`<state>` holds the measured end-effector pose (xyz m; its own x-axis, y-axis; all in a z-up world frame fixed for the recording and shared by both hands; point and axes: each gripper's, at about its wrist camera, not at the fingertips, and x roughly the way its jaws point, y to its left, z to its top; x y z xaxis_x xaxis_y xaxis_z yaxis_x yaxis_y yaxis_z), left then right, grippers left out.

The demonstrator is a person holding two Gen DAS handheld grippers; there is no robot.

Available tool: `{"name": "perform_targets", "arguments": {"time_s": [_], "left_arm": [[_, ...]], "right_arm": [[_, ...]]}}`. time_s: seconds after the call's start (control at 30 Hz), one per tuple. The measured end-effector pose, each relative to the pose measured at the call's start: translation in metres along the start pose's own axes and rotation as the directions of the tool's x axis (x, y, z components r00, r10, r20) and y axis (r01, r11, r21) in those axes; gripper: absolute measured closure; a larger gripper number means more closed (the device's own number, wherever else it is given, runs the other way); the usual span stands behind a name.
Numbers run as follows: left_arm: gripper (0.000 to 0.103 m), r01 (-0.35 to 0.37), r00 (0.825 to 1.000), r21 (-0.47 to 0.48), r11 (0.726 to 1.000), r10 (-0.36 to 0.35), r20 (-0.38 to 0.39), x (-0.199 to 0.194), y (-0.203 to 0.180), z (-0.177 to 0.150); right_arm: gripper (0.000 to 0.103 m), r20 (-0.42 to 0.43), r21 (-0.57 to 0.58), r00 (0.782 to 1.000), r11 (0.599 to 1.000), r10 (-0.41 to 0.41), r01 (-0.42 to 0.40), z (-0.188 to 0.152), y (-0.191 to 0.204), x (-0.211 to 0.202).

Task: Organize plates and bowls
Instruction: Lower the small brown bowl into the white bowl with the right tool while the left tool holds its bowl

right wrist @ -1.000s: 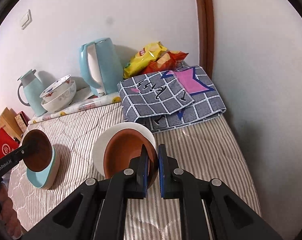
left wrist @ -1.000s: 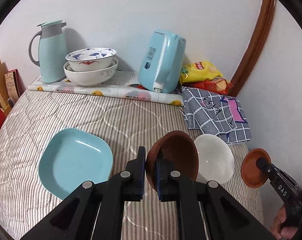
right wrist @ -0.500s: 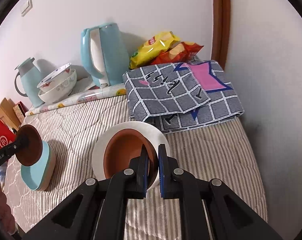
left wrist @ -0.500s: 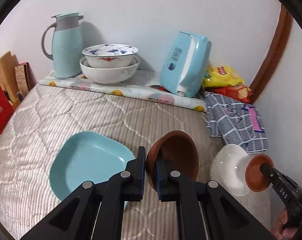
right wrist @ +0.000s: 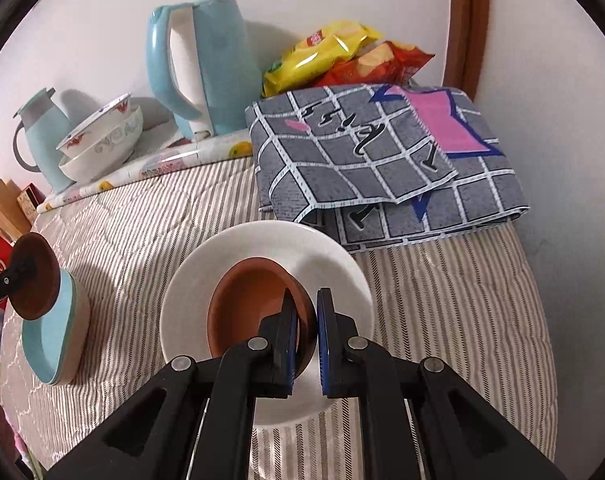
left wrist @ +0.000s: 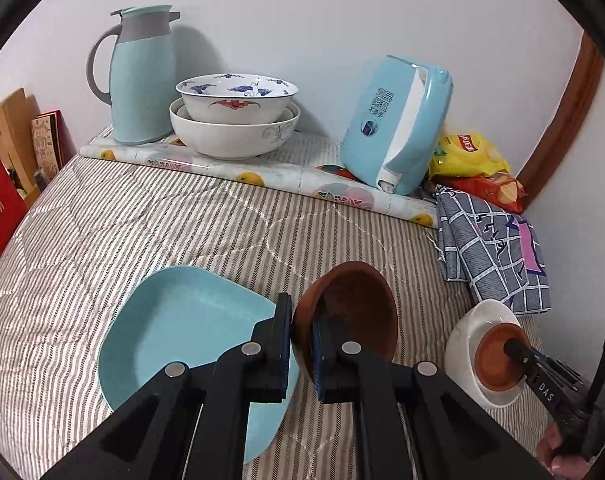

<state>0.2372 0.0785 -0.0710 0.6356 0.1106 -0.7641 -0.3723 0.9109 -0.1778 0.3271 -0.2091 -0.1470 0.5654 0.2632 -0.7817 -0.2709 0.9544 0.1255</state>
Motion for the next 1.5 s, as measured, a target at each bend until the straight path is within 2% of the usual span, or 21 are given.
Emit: {"name": "perform_targets", "arguments": {"time_s": [0.77,1.2,1.5], "left_arm": [[0.094,0.02,1.0,-0.033,0.999,-0.021,-0.013,0.008,0.011,0.001],[0.094,0.025,0.999,-0.032,0.999,-0.026,-0.02,0.009,0.01,0.0],[0.094,0.027,0.999,-0.036,0.999,-0.028,-0.031,0.012,0.011,-0.001]], "right_arm": [[0.094,-0.053,-0.002,0.999,1.0,-0.007,0.007,0.003,0.005,0.025],[0.094,-0.084,-0.036,0.996,0.999,-0.041,0.038,0.006,0.009,0.035],[0.09,-0.101,-0.082,0.992,0.994,-0.076,0.068,0.006,0.019,0.042]]}}
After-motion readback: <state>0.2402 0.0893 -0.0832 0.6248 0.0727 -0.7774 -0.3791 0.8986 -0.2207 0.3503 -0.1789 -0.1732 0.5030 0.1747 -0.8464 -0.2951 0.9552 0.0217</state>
